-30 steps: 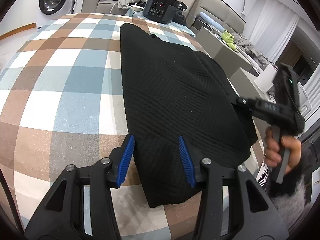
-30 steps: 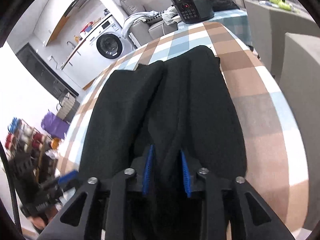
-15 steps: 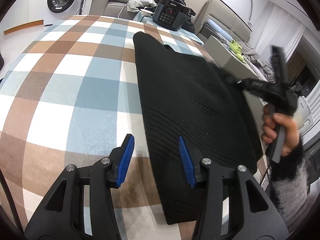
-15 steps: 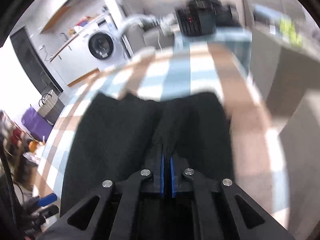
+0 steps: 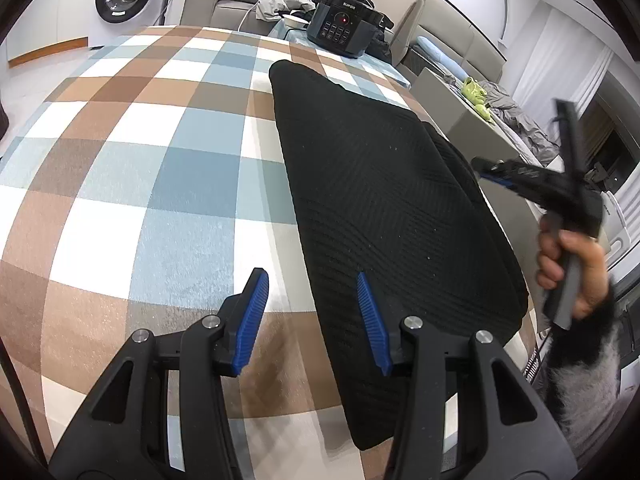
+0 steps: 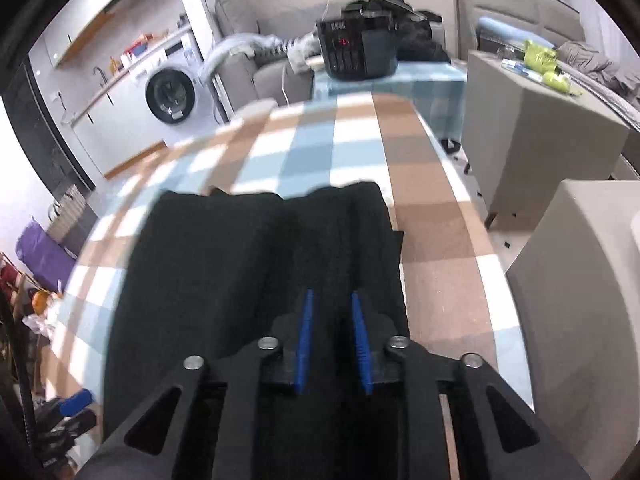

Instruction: Fold small clothes

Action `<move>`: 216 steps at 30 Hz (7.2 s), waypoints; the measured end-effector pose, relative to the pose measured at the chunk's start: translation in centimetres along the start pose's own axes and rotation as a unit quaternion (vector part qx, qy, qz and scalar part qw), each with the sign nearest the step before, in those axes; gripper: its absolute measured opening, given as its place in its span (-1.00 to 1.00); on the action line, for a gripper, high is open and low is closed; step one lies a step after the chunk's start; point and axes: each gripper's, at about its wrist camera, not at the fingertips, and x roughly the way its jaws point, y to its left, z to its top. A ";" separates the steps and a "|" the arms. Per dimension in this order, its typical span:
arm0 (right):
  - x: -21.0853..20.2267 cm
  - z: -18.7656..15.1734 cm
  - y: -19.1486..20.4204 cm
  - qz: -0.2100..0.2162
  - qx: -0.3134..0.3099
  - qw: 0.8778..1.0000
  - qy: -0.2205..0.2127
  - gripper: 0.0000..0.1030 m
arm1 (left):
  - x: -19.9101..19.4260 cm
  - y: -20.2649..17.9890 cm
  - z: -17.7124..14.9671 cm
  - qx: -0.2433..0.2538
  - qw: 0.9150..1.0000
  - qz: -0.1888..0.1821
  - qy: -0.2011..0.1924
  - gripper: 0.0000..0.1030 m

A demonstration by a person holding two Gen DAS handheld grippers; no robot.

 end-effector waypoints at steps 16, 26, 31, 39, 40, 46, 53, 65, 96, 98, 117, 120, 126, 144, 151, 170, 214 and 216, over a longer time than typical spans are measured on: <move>-1.7 -1.9 5.7 0.041 -0.070 0.997 0.011 -0.87 | -1.2 -0.4 -0.5 0.003 1.000 0.004 -0.006 -0.18; -0.7 -6.1 0.9 0.099 0.033 0.992 0.071 -0.44 | 0.2 -2.4 -0.6 0.024 1.000 -0.007 0.014 -0.18; -4.0 -11.6 0.3 0.141 0.054 0.986 0.069 -0.37 | 1.3 -3.1 -1.5 0.025 0.999 -0.011 0.032 -0.17; -6.9 -13.1 3.6 0.096 -0.001 0.995 0.017 -0.87 | 1.4 -3.9 -1.8 0.030 0.999 -0.008 0.036 -0.17; -7.3 -12.9 3.6 0.093 -0.003 0.996 0.014 -0.87 | 1.1 -3.9 -1.8 0.033 0.999 -0.007 0.034 -0.17; -6.6 -13.6 1.7 0.086 0.026 0.995 0.048 -0.78 | 0.6 -3.5 -1.9 0.031 0.999 -0.001 0.032 -0.14; -10.1 -14.3 -1.6 0.078 0.071 0.994 0.007 -0.24 | 0.3 -3.0 -2.0 0.027 0.999 0.000 0.033 -0.14; -7.2 -15.2 -1.4 0.138 0.089 0.985 0.046 0.13 | -0.3 -2.9 -2.3 0.029 0.999 0.001 0.029 -0.14; -7.0 -13.2 -3.4 0.062 0.075 0.995 -0.011 -0.43 | 0.2 -3.4 -2.2 0.027 0.999 -0.012 0.029 -0.14; -7.3 -13.1 -4.0 0.057 0.077 0.995 -0.011 -0.43 | 0.9 -3.4 -2.1 0.020 0.999 -0.019 0.032 -0.14; -8.1 -12.8 -1.5 0.080 0.064 0.995 -0.010 -0.22 | 1.1 -0.4 0.0 -0.010 0.999 0.024 -0.038 -0.79; -7.1 -12.6 0.0 0.107 0.053 0.993 -0.006 -0.22 | -0.1 2.3 0.4 -0.035 0.998 0.027 -0.046 -0.78; -4.1 -12.2 2.4 0.165 0.055 0.984 0.027 -0.22 | -1.1 4.0 0.5 -0.044 0.998 0.033 -0.034 -0.69; -5.1 -8.4 5.5 0.105 -0.035 0.993 -0.040 -0.93 | -4.0 -0.1 -0.6 -0.006 0.998 0.020 -0.052 0.09; -0.4 -9.6 1.2 0.077 0.029 0.995 0.049 -0.87 | -2.7 -1.1 -0.8 0.005 0.999 0.013 -0.035 0.09; -0.9 -8.9 4.8 0.133 0.018 0.990 0.035 -0.32 | -2.0 0.0 -1.5 -0.002 0.999 0.030 -0.016 0.09; -7.3 -14.4 2.3 0.092 0.036 0.995 0.002 0.05 | -2.9 2.4 -4.0 -0.030 0.999 0.037 -0.005 0.09; -6.9 -15.2 2.0 0.104 0.044 0.994 0.013 0.05 | -2.8 2.3 -4.3 -0.027 0.999 0.035 -0.002 0.09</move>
